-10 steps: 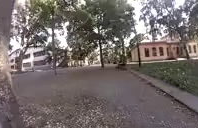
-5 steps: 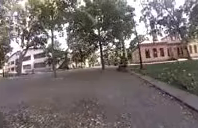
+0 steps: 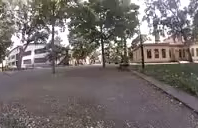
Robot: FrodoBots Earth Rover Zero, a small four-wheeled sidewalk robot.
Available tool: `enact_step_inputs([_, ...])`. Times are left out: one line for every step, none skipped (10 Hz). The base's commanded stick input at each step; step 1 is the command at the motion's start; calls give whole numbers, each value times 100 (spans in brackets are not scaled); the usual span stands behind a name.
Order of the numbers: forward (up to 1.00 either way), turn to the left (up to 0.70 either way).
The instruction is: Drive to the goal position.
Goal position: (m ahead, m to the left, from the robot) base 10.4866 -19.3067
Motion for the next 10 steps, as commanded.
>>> enact_step_inputs([44, 2])
enact_step_inputs([44, 2])
enact_step_inputs([44, 2])
enact_step_inputs([44, 2])
enact_step_inputs([44, 2])
enact_step_inputs([44, 2])
enact_step_inputs([44, 2])
enact_step_inputs([44, 2])
enact_step_inputs([44, 2])
enact_step_inputs([44, 2])
